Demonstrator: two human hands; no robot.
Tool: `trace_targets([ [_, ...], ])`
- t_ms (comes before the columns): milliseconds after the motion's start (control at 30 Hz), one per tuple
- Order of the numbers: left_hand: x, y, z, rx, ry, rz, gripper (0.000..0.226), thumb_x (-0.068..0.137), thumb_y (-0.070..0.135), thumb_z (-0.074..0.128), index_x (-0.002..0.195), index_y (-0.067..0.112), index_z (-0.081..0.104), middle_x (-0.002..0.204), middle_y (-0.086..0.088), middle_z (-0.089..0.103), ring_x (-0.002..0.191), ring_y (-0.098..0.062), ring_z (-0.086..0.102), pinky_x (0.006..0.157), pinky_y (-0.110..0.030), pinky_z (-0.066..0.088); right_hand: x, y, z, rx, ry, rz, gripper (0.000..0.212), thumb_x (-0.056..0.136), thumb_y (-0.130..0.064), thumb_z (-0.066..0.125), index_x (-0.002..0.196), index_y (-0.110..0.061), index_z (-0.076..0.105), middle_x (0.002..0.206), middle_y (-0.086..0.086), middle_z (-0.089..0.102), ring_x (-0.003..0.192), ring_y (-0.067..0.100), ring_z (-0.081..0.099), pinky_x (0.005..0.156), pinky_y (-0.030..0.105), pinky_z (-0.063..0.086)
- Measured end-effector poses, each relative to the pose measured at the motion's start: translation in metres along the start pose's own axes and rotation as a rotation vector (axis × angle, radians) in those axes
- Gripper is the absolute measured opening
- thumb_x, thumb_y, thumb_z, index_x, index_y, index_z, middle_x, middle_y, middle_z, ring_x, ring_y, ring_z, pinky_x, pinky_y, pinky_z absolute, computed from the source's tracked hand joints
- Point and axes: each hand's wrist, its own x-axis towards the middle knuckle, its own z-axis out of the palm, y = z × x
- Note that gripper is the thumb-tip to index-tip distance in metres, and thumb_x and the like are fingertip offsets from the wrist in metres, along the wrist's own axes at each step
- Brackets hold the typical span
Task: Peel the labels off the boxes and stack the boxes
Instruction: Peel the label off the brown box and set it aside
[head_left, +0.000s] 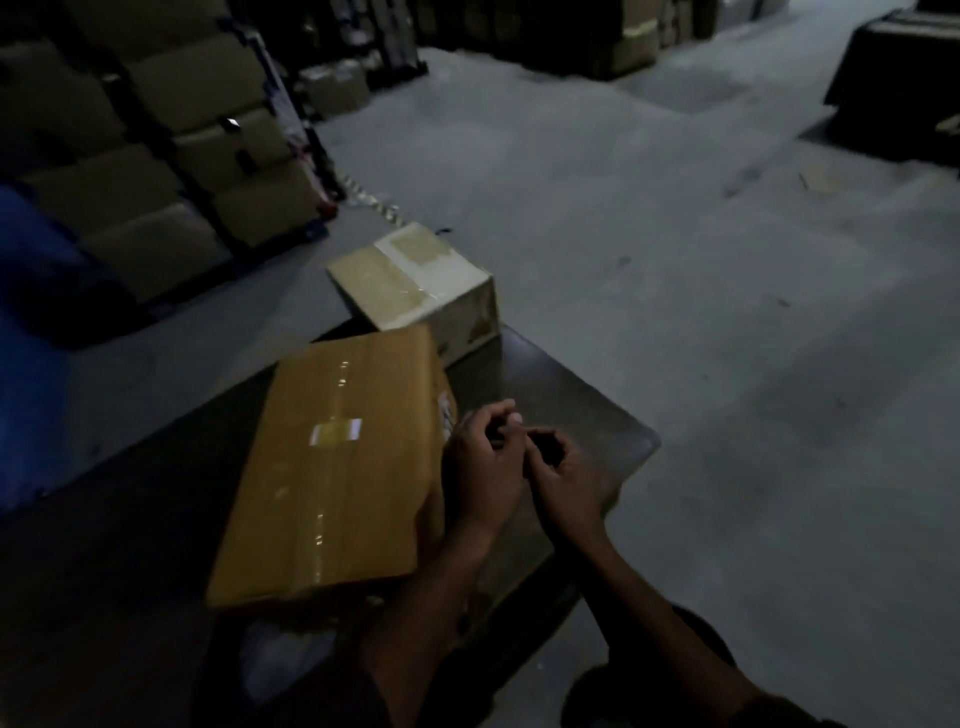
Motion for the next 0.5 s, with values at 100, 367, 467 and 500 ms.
trace_targets([
  [100,0.016,-0.01,-0.07,0.074,0.13,0.008,0.02,0.093,0.031,0.06,0.109,0.024,0.068,0.102,0.009,0.066,0.084,0.006,0.058,0.071,-0.004,0.044,-0.001,-0.019,0.045,-0.096,-0.149,-0.027,0.02,0.089,-0.035,0.064,0.104,-0.022,0.067,0.099,-0.009,0.069,0.092,0.004,0.065,0.08,0.03,0.055],
  [367,0.051,-0.105,-0.192,0.195,0.312,-0.31,0.068,0.083,0.019,0.072,0.143,0.014,0.041,0.147,-0.01,0.037,0.13,-0.03,0.044,0.105,-0.05,0.042,-0.013,-0.018,0.113,-0.235,-0.318,0.061,0.055,0.08,-0.039,0.073,0.125,-0.036,0.042,0.121,-0.012,0.057,0.107,0.007,0.059,0.081,0.021,0.049],
  [467,0.051,-0.14,-0.214,0.146,0.239,-0.492,0.078,0.082,0.028,0.073,0.149,0.015,0.033,0.153,-0.013,0.032,0.137,-0.033,0.038,0.108,-0.054,0.037,-0.013,-0.012,0.128,-0.292,-0.293,0.026,0.068,0.073,-0.057,0.072,0.129,-0.039,0.04,0.123,-0.013,0.058,0.111,0.008,0.059,0.092,0.039,0.053],
  [500,0.051,-0.149,-0.219,0.092,0.197,-0.537,0.074,0.083,0.034,0.071,0.146,0.016,0.037,0.148,-0.014,0.041,0.13,-0.033,0.047,0.105,-0.054,0.041,-0.013,-0.014,0.135,-0.313,-0.283,0.009,0.071,0.074,-0.055,0.072,0.133,-0.036,0.039,0.126,-0.011,0.057,0.112,0.009,0.058,0.094,0.042,0.052],
])
